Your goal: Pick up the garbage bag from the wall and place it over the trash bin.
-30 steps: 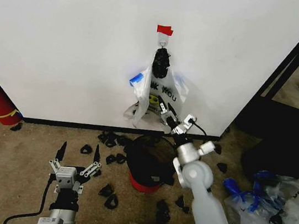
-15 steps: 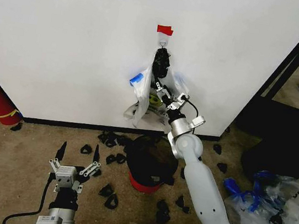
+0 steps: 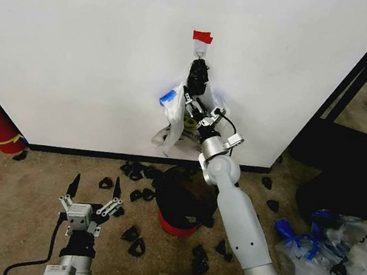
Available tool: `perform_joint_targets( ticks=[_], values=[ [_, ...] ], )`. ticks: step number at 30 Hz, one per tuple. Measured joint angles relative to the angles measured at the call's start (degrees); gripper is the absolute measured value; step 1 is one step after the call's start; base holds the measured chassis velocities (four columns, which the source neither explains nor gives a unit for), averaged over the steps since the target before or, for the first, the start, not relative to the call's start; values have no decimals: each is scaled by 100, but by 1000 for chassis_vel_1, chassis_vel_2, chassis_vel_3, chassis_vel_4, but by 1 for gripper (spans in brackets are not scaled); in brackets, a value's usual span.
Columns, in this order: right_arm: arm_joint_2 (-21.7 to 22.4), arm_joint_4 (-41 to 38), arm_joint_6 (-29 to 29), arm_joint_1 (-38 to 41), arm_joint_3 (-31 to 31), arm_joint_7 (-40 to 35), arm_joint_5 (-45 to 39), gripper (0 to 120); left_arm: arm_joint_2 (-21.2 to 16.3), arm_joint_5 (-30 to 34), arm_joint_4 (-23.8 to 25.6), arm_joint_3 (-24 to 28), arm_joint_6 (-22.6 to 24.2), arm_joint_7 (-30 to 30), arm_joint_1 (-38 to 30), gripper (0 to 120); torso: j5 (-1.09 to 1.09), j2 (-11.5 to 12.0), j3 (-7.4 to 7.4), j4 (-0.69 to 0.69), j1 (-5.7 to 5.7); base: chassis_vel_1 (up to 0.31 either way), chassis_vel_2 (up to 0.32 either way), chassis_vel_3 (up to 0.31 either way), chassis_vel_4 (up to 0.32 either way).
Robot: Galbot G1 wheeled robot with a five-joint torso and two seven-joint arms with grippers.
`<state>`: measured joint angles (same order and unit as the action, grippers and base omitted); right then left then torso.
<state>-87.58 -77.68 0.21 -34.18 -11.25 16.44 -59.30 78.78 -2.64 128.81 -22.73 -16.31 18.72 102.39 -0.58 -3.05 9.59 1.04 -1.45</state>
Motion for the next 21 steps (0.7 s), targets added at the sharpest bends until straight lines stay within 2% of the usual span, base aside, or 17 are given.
perform_joint_targets(
  ticks=[4, 10, 11, 15, 17, 21],
  values=[
    [-17, 12, -7, 42, -1, -2, 0, 92, -5, 4, -2, 1, 2, 1, -12, 100, 0, 0, 0, 0, 0, 0, 0, 0, 0],
    [-27, 10, -18, 79, 5, -23, -5, 66, -14, 27, -2, -4, 13, 5, -25, 100, 0, 0, 0, 0, 1, 0, 0, 0, 0],
    [-27, 10, -18, 79, 5, -23, -5, 66, -14, 27, -2, -4, 13, 5, -25, 100, 0, 0, 0, 0, 1, 0, 0, 0, 0],
    [-22, 14, -22, 79, 2, -63, -9, 47, -12, 32, -1, -8, 12, 13, -20, 100, 0, 0, 0, 0, 1, 0, 0, 0, 0],
    [-21, 14, -23, 79, 2, -64, -8, 43, -12, 33, 0, -9, 12, 13, -17, 100, 0, 0, 0, -1, 1, 0, 0, 0, 0],
    [-17, 3, -27, 76, -6, -82, 4, 25, -7, 34, 26, -5, 12, 15, -6, 100, 0, 0, 0, 0, 1, 0, 0, 0, 0]
  ],
)
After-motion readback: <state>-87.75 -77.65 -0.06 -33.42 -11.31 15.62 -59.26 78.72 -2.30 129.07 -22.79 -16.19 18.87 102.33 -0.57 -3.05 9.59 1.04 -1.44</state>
